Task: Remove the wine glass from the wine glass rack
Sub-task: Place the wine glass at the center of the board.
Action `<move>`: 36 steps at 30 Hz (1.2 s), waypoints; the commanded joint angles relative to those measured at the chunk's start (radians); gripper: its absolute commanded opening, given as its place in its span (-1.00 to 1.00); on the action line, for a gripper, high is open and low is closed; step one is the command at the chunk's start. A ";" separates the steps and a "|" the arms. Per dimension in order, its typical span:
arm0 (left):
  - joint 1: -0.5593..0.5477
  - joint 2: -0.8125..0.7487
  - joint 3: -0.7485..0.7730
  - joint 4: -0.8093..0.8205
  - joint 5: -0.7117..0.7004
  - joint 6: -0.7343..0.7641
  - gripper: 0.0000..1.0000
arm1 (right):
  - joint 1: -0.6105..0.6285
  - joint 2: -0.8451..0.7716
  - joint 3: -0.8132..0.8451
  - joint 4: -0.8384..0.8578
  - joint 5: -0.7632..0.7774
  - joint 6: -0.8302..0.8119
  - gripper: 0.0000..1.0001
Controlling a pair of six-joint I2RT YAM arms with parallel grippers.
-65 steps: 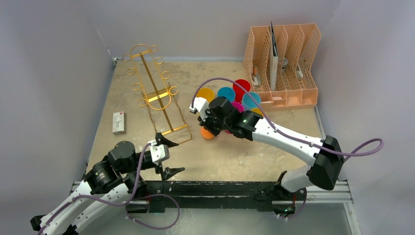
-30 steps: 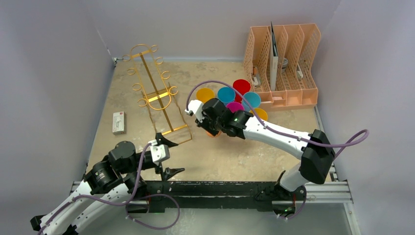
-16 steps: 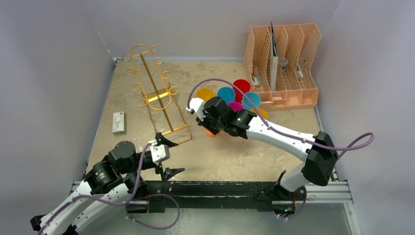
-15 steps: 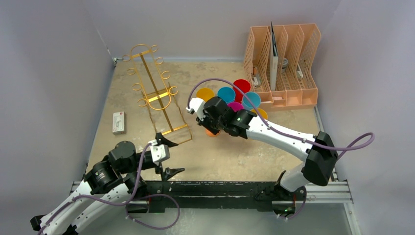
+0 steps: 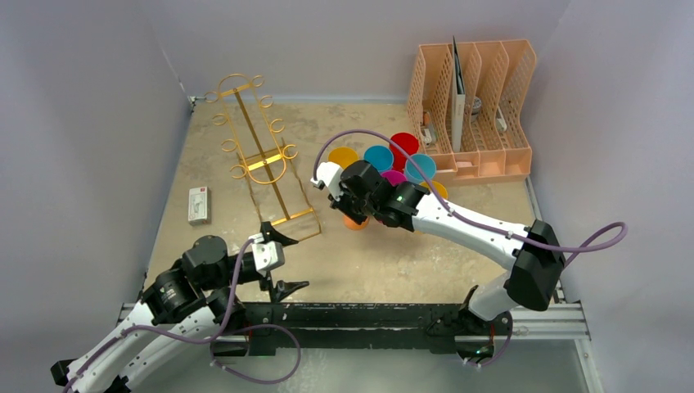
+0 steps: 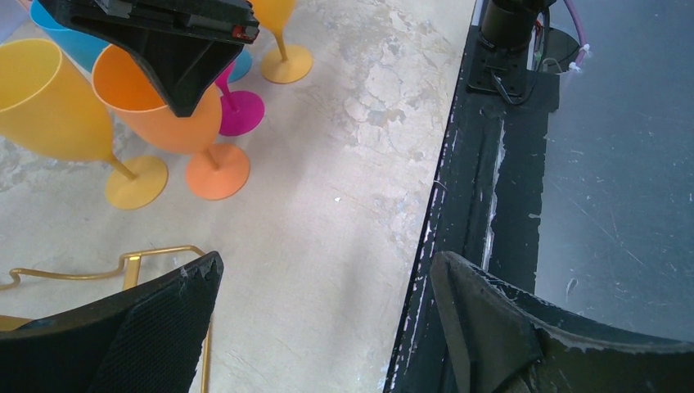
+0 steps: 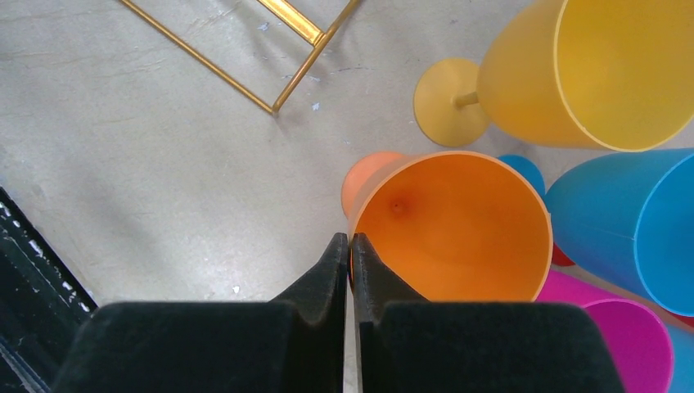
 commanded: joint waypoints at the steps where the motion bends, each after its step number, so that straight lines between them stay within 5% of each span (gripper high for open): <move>1: 0.006 0.009 0.041 0.020 0.003 -0.006 0.95 | 0.002 -0.023 0.045 0.000 0.022 0.008 -0.95; 22: 0.006 0.017 0.040 0.022 0.009 -0.006 0.96 | 0.001 -0.020 0.042 0.013 0.046 0.041 -1.00; 36: 0.006 0.017 0.040 0.023 0.009 -0.005 0.96 | 0.001 -0.008 0.043 0.005 0.030 0.060 -0.76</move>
